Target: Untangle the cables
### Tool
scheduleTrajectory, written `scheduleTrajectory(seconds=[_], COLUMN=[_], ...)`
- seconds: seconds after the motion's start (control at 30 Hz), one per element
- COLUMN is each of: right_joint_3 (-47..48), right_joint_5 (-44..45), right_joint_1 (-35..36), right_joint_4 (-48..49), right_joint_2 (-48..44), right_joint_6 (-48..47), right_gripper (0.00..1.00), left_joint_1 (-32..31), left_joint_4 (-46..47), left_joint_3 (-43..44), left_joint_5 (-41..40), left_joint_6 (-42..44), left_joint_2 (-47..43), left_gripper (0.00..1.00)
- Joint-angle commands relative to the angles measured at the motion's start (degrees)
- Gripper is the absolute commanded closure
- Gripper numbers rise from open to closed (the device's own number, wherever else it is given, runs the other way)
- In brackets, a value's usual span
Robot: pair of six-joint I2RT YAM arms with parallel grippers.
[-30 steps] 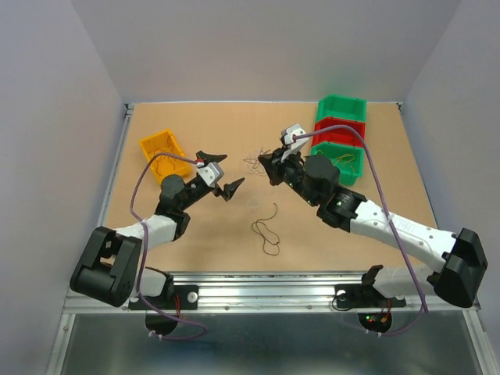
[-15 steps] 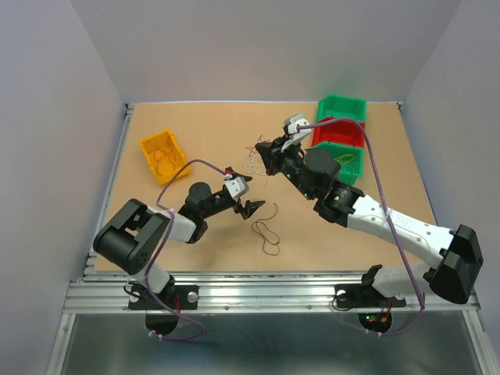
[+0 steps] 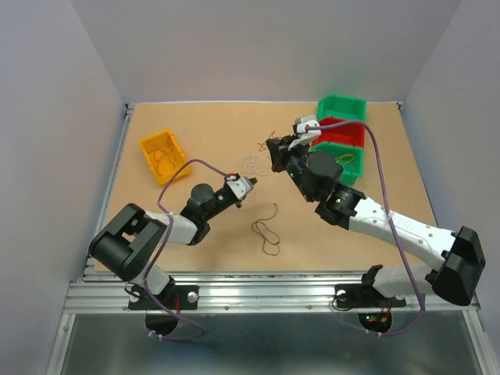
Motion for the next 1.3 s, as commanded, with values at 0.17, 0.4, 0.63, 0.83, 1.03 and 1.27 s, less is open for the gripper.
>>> scheduleTrajectory(seconds=[0.17, 0.4, 0.63, 0.83, 1.03, 1.27], right_joint_3=[-6.3, -10.9, -14.9, -16.1, -18.2, -17.9], right_joint_5=[19.0, 7.3, -4.2, -7.5, -8.6, -20.0], right_joint_1=[0.1, 0.1, 0.1, 0.0, 0.0, 0.0], right_joint_4=[-6.0, -5.8, 2.3, 3.4, 2.0, -4.2], right_joint_2=[-6.1, -10.0, -9.1, -9.4, -13.5, -15.1], right_joint_6=[1.0, -2.5, -7.2, -7.9, -10.3, -12.6], right_gripper=[0.51, 0.18, 0.18, 0.2, 0.19, 0.19], left_joint_1=[0.0, 0.0, 0.1, 0.6, 1.2, 5.1], left_joint_4=[-22.1, -39.3, -45.5, -45.3, -43.3, -40.3], left_joint_3=[6.9, 12.7, 15.7, 16.2, 15.6, 14.9], left_joint_5=[2.4, 10.8, 10.8, 6.7, 2.0, 3.9], left_joint_6=[0.5, 1.6, 1.3, 0.0, 0.0, -2.5], left_joint_2=[-22.4, -31.1, -32.6, -32.8, -32.4, -31.6], left_gripper=[1.0, 1.0, 1.0, 1.0, 1.0, 1.0])
